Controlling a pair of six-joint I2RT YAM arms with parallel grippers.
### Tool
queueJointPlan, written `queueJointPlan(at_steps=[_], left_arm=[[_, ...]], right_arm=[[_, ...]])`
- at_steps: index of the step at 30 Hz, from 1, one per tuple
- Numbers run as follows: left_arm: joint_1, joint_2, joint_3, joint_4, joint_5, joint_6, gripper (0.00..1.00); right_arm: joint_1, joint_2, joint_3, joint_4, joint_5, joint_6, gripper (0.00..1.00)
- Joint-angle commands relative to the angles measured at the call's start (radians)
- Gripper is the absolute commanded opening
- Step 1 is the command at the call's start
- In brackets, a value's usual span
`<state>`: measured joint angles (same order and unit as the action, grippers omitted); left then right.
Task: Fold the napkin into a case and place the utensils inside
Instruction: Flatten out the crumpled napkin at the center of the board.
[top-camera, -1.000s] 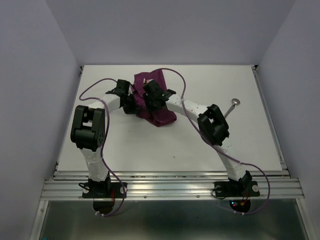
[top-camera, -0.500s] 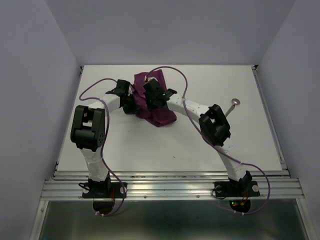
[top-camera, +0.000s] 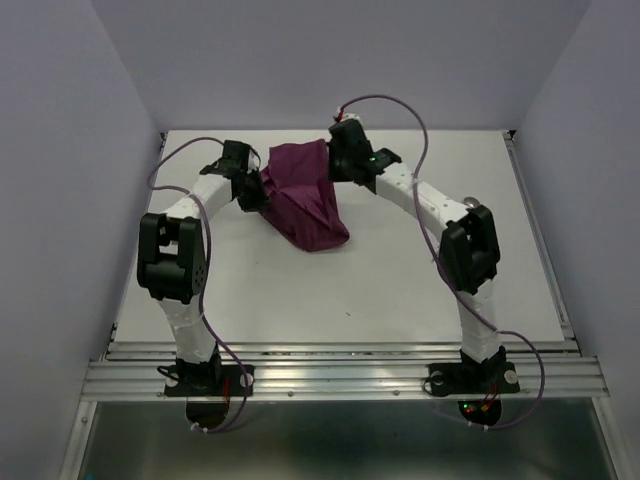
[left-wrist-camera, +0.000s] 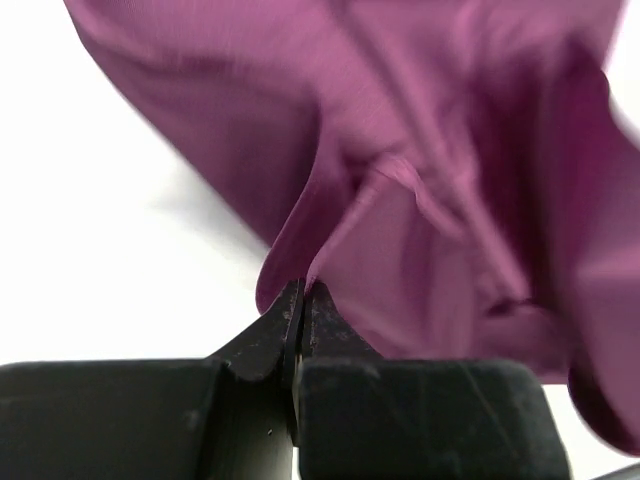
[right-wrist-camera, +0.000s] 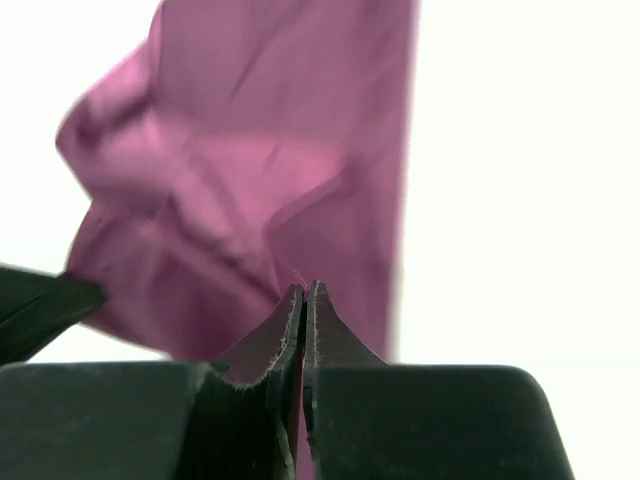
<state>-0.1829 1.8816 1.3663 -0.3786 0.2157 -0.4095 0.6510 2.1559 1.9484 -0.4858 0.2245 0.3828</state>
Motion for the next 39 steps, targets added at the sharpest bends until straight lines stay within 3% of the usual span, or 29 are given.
queueJointPlan(at_steps=[1,4,11,24,39], left_arm=[[0.045,-0.118,0.16,-0.051,-0.015,0.043,0.0],[0.068,-0.122,0.336,-0.1,-0.004,0.054,0.0],[0.132,-0.171,0.566,-0.129,0.019,0.077,0.0],[0.203,-0.41,0.545,0.093,0.126,0.052,0.0],[0.204,-0.7,0.622,0.156,0.05,0.083,0.0]], right_arm=[[-0.115,-0.166,0.02,0.072,0.048,0.004,0.01],[-0.146,-0.238,0.043,0.081,0.082,-0.018,0.01],[-0.18,-0.401,0.032,0.136,0.164,-0.05,0.01],[-0.18,-0.64,-0.078,0.246,0.24,-0.079,0.01],[-0.18,-0.988,-0.126,0.362,0.194,-0.082,0.01]])
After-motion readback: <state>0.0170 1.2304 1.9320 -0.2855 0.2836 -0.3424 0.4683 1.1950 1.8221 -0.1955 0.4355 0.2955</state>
